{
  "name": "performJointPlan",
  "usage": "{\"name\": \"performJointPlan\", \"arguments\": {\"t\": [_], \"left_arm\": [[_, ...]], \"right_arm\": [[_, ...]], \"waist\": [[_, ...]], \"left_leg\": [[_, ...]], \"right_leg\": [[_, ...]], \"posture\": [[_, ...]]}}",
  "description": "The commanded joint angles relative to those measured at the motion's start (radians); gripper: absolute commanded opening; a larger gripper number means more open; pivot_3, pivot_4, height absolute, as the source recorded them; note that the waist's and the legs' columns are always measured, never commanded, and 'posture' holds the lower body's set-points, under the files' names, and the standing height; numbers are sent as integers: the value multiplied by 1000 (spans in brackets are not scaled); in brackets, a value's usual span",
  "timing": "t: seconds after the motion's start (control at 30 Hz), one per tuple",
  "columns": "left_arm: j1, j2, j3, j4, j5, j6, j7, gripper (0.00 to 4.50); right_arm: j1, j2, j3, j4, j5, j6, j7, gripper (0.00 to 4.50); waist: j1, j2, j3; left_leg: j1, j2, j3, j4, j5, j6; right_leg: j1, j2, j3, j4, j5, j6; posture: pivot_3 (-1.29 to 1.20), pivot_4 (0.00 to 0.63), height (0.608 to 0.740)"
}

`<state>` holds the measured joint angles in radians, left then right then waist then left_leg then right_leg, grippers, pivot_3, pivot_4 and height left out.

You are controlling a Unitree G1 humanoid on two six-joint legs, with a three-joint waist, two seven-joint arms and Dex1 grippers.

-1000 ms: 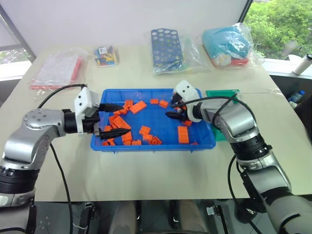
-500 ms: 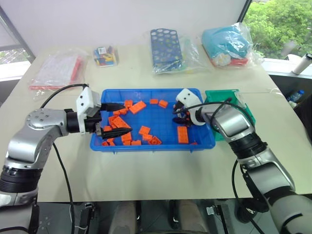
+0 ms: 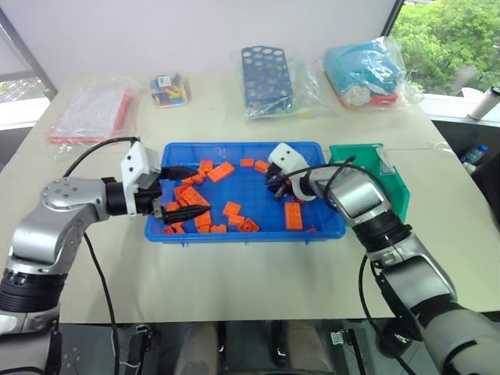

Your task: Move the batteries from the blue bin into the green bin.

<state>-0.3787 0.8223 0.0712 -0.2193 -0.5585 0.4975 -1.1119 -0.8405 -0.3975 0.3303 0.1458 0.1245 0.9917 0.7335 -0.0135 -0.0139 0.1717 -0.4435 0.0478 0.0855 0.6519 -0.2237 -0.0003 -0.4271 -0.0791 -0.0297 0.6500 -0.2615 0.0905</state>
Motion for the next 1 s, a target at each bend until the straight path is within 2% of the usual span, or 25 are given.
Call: {"name": "performJointPlan", "arguments": {"t": [0.03, 0.17, 0.33, 0.5, 0.63, 0.67, 0.8, 0.83, 1.0], "left_arm": [[-12, 13, 20, -45, -28, 13, -12, 4500], [-23, 9, 6, -36, -22, 11, -25, 4500], [-38, 3, -10, -6, -9, -4, -42, 4500], [-70, 1, -25, 29, 0, -8, -67, 4500], [-105, -6, -46, 61, 17, -28, -90, 4500], [-111, -7, -49, 65, 16, -27, -94, 4500], [-130, -8, -54, 89, 21, -26, -107, 4500], [-134, -6, -54, 96, 22, -25, -112, 4500], [-160, 53, -1, 189, 9, -4, -171, 4500]], "right_arm": [[-38, -10, -158, -150, 109, 113, 13, 65], [-96, -97, -351, -181, 174, 233, -18, 65], [-32, -319, -409, -177, 149, 206, -21, 65], [77, -423, -450, -207, 163, 194, -28, 65], [117, -407, -469, -180, 157, 141, -71, 2031], [128, -408, -463, -173, 149, 112, -74, 2359], [168, -419, -467, -116, 144, -11, -57, 4170], [186, -437, -468, -98, 146, -56, -30, 4437], [287, -606, -539, 18, 192, -366, 265, 4437]], "waist": [[1, 0, 0], [5, 0, 0], [9, 0, 0], [-3, 0, 0], [-6, 0, 0], [-4, 0, 0], [4, 0, 0], [5, 0, 0], [16, 1, 1]], "left_leg": [[0, 0, 0, 0, 0, 0], [0, 0, 0, 0, 0, 0], [0, -1, 0, 0, 0, 0], [0, -1, 1, -1, 0, 0], [1, 0, 1, -1, 0, 0], [1, 0, 1, -1, 0, 0], [0, -1, 1, -1, 0, 0], [0, -1, 1, 0, 0, 0], [0, -2, 1, 0, 0, 0]], "right_leg": [[0, 0, 0, 0, 0, 0], [0, 0, 0, 0, 0, 0], [0, -1, 0, -2, 0, 0], [0, 0, 0, -1, 0, 0], [0, 0, 1, -1, 0, 0], [0, 1, 1, -1, 0, 0], [0, 0, 1, -1, 0, 0], [0, 0, 0, -1, 0, 0], [0, 0, 0, -2, 0, 0]], "posture": [[0, 150, 737], [0, 150, 737], [0, 150, 737], [0, 150, 737], [0, 150, 737], [0, 150, 737], [0, 150, 737], [0, 150, 737], [0, 150, 737]]}}
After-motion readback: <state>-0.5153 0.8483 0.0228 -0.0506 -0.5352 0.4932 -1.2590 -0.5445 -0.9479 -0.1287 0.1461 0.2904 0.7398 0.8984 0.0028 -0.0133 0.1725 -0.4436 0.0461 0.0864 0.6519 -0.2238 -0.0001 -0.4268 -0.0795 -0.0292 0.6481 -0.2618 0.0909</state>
